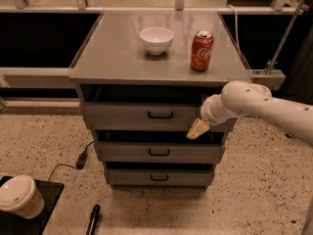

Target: Open top drawer

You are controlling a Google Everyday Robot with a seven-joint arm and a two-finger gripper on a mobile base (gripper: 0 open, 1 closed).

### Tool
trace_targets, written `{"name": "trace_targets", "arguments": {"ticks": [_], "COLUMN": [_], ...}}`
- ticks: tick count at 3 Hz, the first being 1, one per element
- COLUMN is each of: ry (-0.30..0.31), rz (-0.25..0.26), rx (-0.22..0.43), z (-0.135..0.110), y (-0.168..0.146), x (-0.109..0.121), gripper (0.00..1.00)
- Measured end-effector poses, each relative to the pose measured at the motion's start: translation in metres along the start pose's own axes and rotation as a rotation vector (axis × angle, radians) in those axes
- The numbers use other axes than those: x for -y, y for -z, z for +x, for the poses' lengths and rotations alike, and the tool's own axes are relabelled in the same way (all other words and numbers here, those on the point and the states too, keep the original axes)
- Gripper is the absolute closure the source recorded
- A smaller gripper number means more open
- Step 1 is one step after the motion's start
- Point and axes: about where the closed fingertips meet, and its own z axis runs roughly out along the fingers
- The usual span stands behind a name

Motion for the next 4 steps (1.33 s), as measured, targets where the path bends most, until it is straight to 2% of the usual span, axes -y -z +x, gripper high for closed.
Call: {"name": "trace_targets", "arguments": {"ticks": [3,4], "ry": [0.0,0.0], "rz": [0.0,0.0], "rx": [0.0,0.0], "z": [-0.0002,-0.0045], "y": [0.0003,0.0075], "x": [0.0001,0.0034], "gripper": [0.85,1.0]}}
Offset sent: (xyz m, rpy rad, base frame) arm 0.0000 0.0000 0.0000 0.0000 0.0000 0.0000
